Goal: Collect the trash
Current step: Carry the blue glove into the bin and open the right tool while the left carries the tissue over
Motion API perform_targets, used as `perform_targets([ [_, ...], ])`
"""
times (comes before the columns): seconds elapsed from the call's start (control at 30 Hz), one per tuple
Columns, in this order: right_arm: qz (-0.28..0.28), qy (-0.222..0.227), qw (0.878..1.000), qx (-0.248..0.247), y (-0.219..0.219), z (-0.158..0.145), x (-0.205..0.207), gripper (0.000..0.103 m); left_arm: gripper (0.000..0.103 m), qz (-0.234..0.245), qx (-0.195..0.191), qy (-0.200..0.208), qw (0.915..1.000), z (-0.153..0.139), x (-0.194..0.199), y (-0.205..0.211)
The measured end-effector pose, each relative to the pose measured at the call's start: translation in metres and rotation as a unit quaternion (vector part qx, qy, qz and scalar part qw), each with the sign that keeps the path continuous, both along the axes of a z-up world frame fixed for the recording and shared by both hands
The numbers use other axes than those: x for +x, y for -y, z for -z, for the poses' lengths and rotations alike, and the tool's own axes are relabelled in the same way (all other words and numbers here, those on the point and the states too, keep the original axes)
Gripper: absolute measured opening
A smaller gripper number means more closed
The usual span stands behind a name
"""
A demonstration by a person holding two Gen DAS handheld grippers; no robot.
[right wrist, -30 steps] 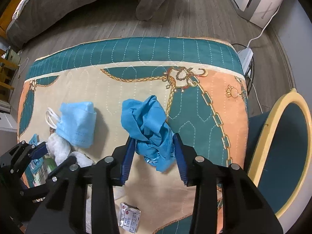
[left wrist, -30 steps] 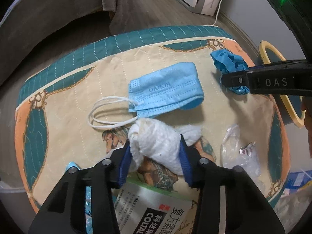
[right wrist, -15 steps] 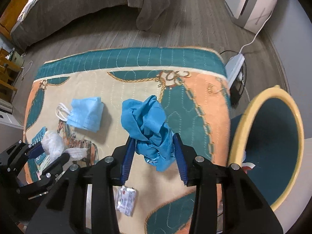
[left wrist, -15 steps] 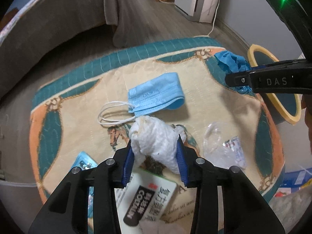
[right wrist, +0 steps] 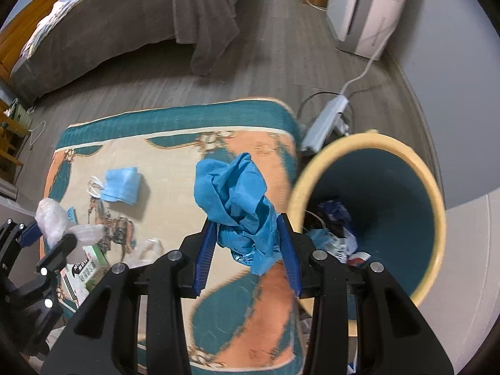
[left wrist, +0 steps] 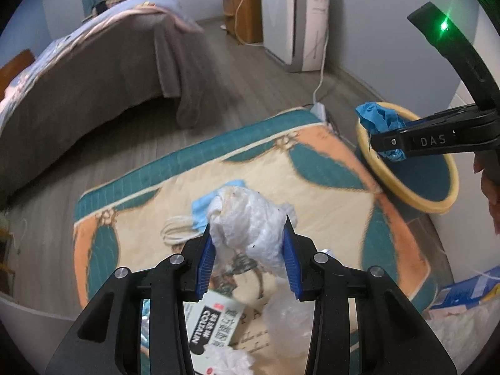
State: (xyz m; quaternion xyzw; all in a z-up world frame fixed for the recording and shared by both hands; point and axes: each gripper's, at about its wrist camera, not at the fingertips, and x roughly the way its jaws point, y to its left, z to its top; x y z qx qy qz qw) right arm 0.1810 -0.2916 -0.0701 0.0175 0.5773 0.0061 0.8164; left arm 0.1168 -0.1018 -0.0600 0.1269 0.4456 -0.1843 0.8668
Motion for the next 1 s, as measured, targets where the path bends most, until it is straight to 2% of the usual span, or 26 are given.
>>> perform_targets([
  [0.4,0.062,0.018,0.998,0.0,0.069,-0.017,-0.023,0.039,0.041,0.047,-0.034,0.03,0.9979,-0.026,-0.013,0.047],
  [0.5,0.079,0.022,0.997,0.005,0.084,-0.019,-0.025,0.039,0.041,0.062,-0.032,0.04,0.9968,-0.029,-0.02,0.059],
  [0.7,0.112,0.023,0.993,0.021,0.103,-0.02,-0.03,0.039,0.041,0.086,-0.024,0.029,0.9956,-0.023,-0.032,0.081],
  [0.87,0.102,0.026,0.994,0.006,0.101,-0.022,-0.031,0.039,0.041,0.088,-0.042,0.008,0.9953,-0.019,-0.034,0.09],
  [1.0,0.114,0.036,0.993,0.017,0.109,-0.027,-0.034,0.039,0.041,0.092,-0.028,0.0,0.9954,-0.011,-0.039,0.102],
])
